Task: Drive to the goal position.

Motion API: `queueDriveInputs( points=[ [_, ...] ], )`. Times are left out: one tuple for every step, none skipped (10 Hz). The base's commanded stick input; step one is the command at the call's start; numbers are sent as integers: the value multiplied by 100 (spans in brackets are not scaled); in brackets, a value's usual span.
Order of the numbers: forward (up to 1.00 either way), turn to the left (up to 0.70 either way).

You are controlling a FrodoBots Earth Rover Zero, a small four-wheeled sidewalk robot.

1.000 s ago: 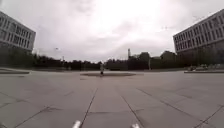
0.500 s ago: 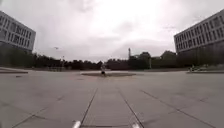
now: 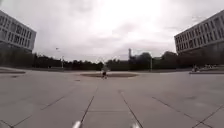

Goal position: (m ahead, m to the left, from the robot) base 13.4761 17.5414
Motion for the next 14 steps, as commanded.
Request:
queueDriveInputs(
  points=[
    [70, 0],
    [70, 0],
    [70, 0],
    [70, 0],
    [70, 0],
    [70, 0],
    [70, 0],
    [70, 0],
    [70, 0],
    [70, 0],
    [70, 0],
    [70, 0],
    [70, 0],
    [70, 0]
  ],
)
